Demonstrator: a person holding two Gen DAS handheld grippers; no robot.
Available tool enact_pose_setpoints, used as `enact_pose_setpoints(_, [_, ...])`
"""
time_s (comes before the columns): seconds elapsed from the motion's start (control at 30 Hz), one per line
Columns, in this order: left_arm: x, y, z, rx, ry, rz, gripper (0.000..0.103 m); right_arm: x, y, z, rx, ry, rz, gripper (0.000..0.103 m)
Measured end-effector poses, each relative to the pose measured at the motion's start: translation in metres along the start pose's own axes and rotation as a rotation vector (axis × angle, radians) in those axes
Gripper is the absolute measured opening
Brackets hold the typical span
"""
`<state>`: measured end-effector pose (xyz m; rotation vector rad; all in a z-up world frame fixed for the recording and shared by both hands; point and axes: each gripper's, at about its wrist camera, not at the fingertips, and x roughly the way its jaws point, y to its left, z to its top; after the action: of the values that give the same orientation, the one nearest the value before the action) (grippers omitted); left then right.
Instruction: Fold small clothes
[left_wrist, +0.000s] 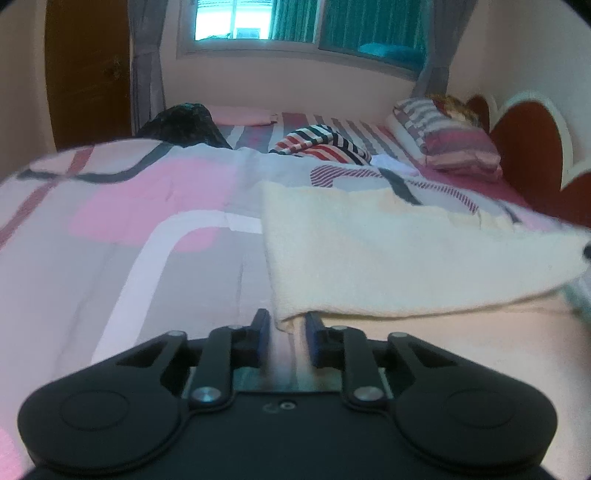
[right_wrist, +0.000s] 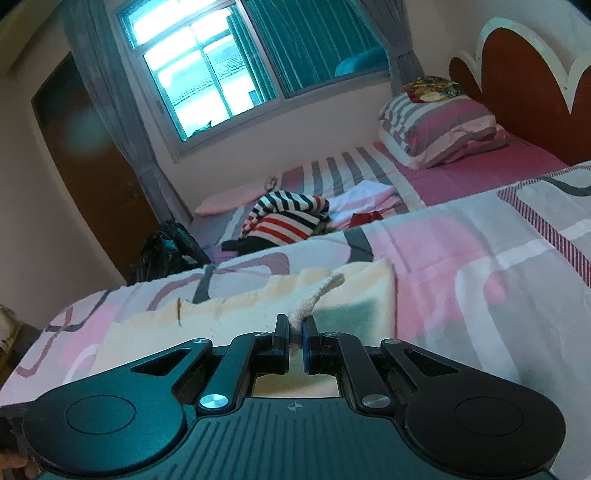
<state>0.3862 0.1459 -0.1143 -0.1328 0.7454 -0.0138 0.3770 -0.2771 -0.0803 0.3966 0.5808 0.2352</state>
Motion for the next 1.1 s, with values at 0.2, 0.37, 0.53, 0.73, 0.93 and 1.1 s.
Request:
enact_pose_setpoints(0.2, [0.005,0.016,-0.002,-0.127,0.016,-0.053,0.014,0.002,-0.007,-0.006,0.01,0.018,-0.016,0.006])
enact_pose_setpoints(0.37, [0.005,0.013,-0.002,-0.101,0.02,-0.049,0.014,0.009,-0.016,-0.013,0.028,0.037,-0.037,0.006])
enact_pose_setpoints(0.53, [0.005,0.012,-0.001,-0.083,0.031,-0.053,0.017,0.012,-0.018,-0.017,0.02,0.069,-0.058,0.006])
enact_pose_setpoints(0.73, [-0.019,0.011,0.003,-0.011,-0.026,-0.018,0.05,0.0,-0.028,-0.016,0.0,-0.017,-0.292,0.007])
enact_pose_setpoints(0.93, [-0.003,-0.033,0.018,0.055,-0.058,-0.072,0.051,0.023,0.023,-0.026,-0.111,0.073,-0.028,0.006])
enact_pose_setpoints(1.1, [0.019,-0.03,0.005,0.071,-0.023,-0.088,0.052,0.042,0.032,-0.046,-0.2,0.125,-0.058,0.006])
